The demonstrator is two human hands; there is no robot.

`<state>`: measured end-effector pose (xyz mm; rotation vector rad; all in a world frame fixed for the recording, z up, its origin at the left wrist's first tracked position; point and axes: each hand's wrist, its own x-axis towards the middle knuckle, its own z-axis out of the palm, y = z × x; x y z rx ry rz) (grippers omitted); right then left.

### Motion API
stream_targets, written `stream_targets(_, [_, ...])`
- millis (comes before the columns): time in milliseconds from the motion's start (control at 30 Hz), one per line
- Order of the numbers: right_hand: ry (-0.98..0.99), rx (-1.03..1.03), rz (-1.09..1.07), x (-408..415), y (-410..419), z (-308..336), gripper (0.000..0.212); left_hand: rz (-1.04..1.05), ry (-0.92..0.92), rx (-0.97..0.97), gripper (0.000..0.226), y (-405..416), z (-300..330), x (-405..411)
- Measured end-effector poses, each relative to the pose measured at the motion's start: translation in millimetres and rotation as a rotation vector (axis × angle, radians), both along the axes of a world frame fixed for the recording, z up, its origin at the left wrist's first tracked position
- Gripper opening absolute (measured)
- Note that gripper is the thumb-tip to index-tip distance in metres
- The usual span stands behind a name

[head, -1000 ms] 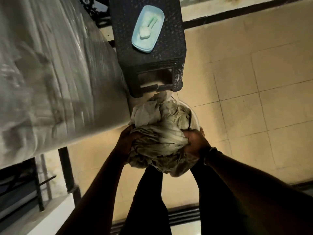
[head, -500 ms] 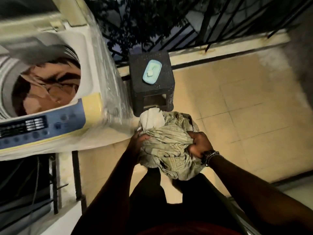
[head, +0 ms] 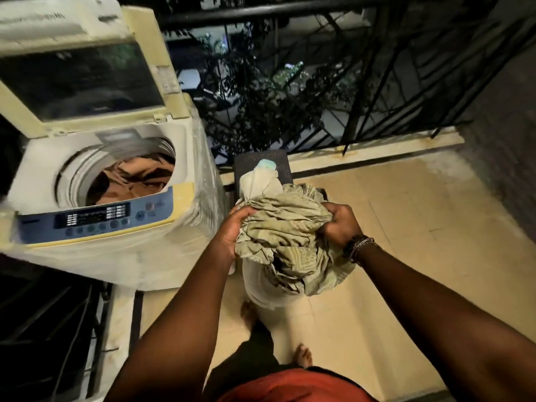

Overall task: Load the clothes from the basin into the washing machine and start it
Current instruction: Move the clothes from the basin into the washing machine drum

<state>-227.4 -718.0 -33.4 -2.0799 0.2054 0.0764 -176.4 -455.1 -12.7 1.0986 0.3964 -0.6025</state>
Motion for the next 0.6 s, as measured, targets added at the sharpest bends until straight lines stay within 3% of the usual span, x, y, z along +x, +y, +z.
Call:
stream_targets(133, [-0.112, 0.144, -0.056, 9, 0, 47, 0.029, -0.037, -0.075, -0.036, 0.074, -3, 53, 2])
stream_targets(267, [-0.239, 0.215, -0.067, 27, 4, 88, 0.025, -0.046, -0.140, -0.061, 0.041, 2, 95, 9])
stream_targets(367, [-0.306, 0.262, -0.073, 40, 17, 124, 0.015, -0.005, -0.221, -0.082, 0.034, 10, 124, 16])
stream_targets(600, [-0.457, 0.310, -0.059, 90, 68, 194, 0.023, 0.085, -0.373, -0.185, 0.027, 52, 195, 40])
